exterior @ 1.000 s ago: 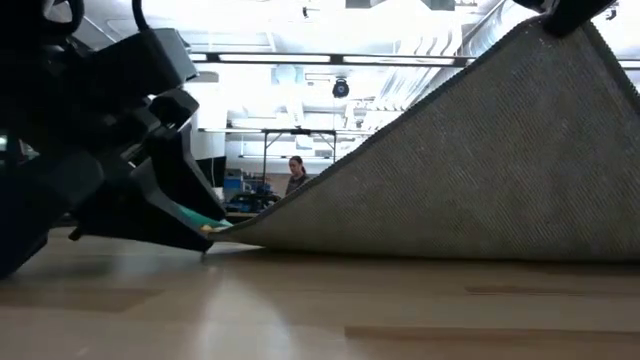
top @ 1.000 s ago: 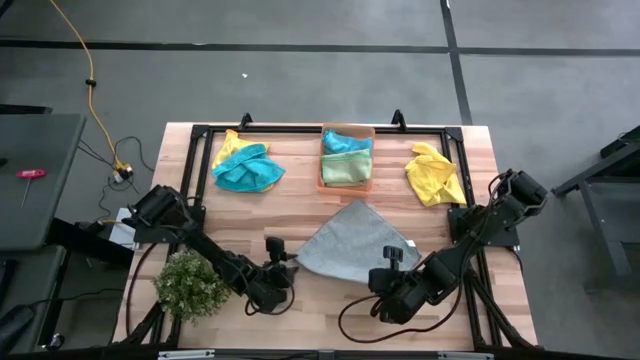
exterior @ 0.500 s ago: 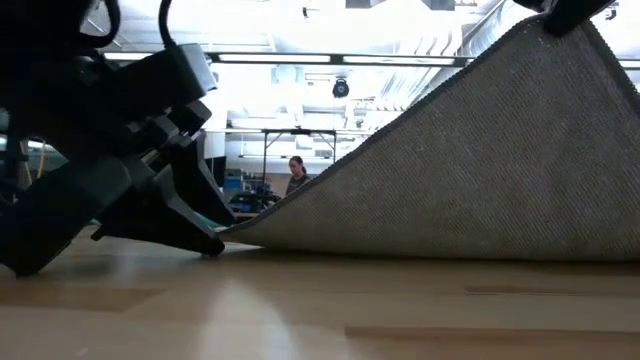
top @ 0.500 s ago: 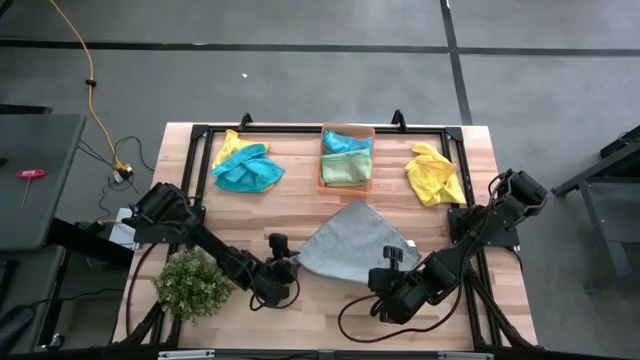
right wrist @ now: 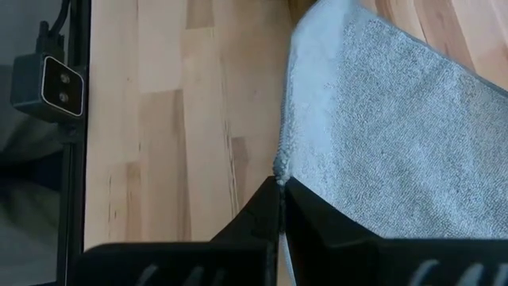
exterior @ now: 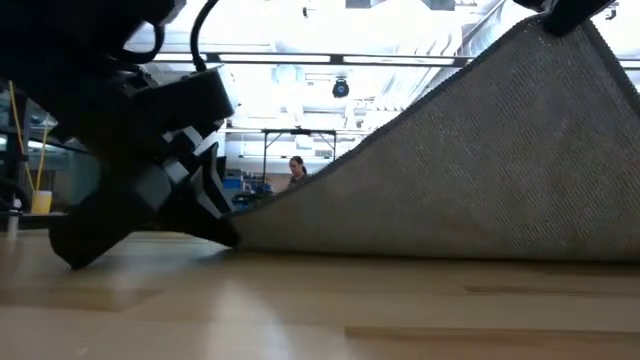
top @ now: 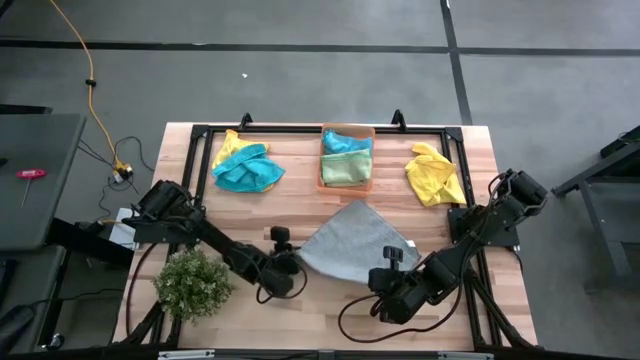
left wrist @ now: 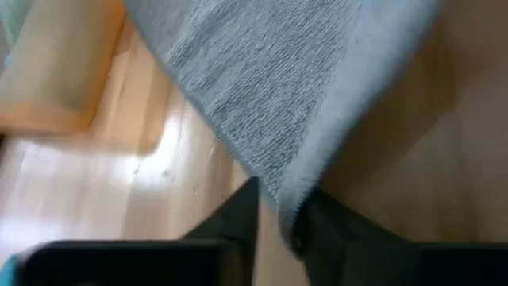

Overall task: Fold microfiber towels
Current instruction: Fold the gray microfiber cloth

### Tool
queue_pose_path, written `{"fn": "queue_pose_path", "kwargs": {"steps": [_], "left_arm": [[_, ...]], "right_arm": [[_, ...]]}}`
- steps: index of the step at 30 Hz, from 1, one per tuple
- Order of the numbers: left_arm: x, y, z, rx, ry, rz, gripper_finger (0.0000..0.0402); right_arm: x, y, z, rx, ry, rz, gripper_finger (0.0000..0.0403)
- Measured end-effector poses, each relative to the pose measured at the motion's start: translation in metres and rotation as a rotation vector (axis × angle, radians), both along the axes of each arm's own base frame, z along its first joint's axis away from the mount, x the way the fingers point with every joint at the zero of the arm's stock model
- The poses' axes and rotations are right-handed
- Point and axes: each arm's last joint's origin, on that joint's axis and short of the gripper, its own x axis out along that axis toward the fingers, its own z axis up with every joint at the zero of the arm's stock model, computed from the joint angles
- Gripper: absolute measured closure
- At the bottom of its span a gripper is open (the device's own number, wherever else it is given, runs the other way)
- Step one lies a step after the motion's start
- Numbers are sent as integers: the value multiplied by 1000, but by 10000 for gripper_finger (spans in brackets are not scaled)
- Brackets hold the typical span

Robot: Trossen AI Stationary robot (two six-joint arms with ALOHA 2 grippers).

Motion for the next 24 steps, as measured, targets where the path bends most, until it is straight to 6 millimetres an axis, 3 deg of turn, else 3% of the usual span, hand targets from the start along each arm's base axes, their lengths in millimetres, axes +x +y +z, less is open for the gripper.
{"fn": "queue_pose_path", "kwargs": {"steps": [3, 11, 18, 24], "left_arm": [[-2, -1, 10, 28, 76, 18, 391], [-9, -24, 41, -128, 214, 92, 399], [-4, -42, 44, -352, 166, 78, 401], [7, -46, 48, -351, 101, -21, 401]], "right_arm": [[-1, -1, -1, 9, 27, 2, 403], [-8, -3, -4, 62, 140, -31, 403], [-22, 1, -7, 113, 258, -81, 403], [-36, 12, -8, 108, 252, -136, 403]]}}
